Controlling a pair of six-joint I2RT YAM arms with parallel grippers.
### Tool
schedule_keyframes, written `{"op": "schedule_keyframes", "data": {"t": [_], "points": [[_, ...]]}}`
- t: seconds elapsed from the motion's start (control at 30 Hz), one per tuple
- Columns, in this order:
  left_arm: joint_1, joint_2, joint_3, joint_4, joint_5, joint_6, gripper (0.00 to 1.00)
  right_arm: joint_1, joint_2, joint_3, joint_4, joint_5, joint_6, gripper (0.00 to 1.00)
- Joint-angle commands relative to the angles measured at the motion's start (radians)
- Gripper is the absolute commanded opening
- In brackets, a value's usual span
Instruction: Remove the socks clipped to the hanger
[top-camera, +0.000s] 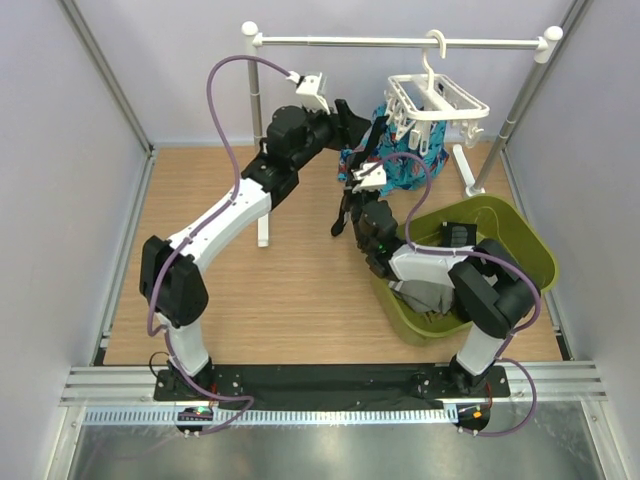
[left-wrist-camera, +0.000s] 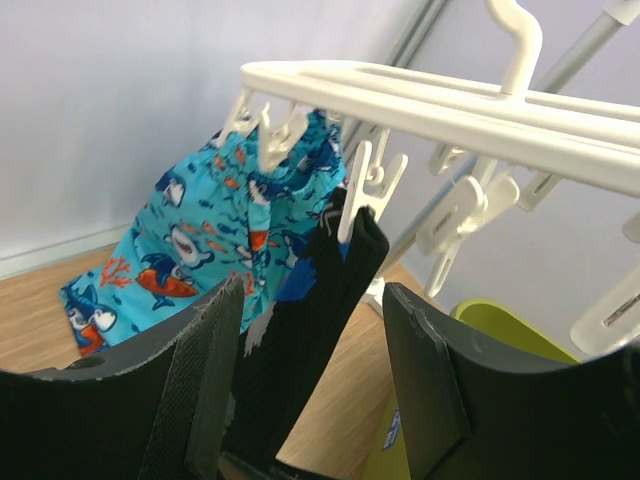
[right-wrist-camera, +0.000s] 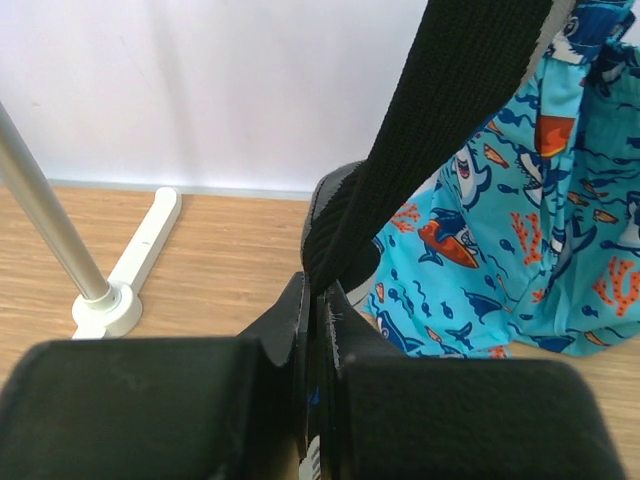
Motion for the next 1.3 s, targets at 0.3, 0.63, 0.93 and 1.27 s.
{"op": "schedule_keyframes", "data": {"t": [0.3,0.63,0.93,1.27], "points": [[-0.103,0.092,0.196,0.007,-0.132,0.179,0.6,0.007,-0.068,-0.058,0.158,-0.004,-0.009,0.01],[-0.142,0.204,0.36,-0.075,-0.201,0.209,0.56,0.006,-0.083,-0.076,0.188,0.002,-0.008,0.01],[-0.151,0.17,0.282,-0.013,-0.272,0.238,0.5,0.007,-0.097,-0.087,0.183,-0.003,-0.006,0.01],[-0.15,0.238,0.386,-0.043,-0.228,0.255,0.49,0.006,-0.105,-0.098,0.182,-0.009,0.017,0.01]]}}
